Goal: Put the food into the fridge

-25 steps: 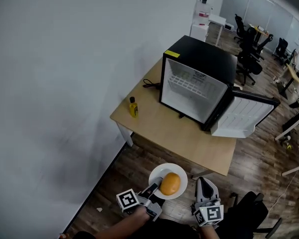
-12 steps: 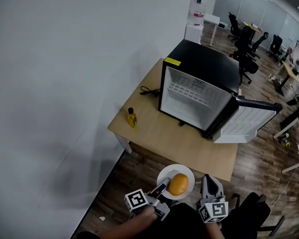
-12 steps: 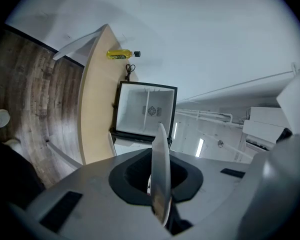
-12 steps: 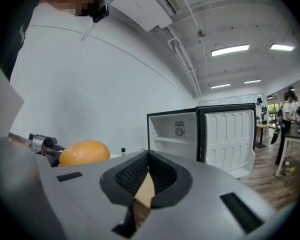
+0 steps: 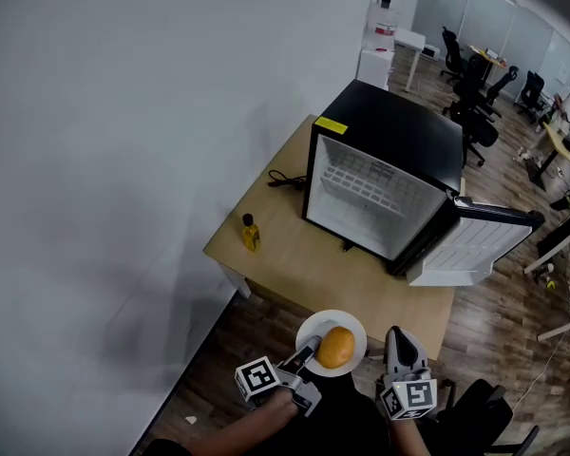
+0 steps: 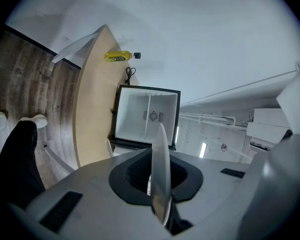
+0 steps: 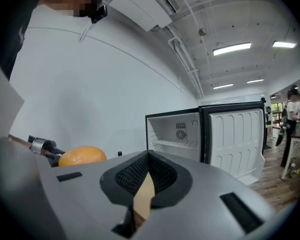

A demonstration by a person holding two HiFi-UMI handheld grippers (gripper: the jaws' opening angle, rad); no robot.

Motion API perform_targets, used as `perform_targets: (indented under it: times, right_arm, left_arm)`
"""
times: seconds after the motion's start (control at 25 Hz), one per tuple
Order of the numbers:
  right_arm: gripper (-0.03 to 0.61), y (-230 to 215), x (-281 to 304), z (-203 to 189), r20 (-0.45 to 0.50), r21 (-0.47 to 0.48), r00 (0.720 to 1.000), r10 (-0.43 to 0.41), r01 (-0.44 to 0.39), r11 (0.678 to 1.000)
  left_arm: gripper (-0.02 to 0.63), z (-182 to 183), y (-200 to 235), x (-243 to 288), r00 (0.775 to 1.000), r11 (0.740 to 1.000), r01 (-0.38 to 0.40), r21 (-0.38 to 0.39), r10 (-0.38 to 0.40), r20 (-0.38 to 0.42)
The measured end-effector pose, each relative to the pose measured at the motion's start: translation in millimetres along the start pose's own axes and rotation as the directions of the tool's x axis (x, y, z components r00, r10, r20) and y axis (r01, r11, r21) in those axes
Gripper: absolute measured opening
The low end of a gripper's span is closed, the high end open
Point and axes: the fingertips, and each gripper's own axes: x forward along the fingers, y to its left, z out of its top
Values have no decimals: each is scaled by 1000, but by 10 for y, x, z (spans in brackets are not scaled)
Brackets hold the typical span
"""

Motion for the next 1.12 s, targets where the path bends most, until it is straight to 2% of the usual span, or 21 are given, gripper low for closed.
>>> perform_targets:
  times: [0.24,0.52,1.12]
  right_arm:
    - [60,-343,452,233,34,-4,999,28,-28,1000]
    - [60,-788,860,433,63,7,998,-6,6,1000]
    - [60,-1271,1675,429,37,-11,999,25,-24,1000]
  left_arm:
    - [21,197,-128,484,1000,1000,7,23,-8,17]
    - [21,462,-274,1094,999,998,2,58,-5,47]
    - [21,944,-150,2274,998,995,-30,92,25,59]
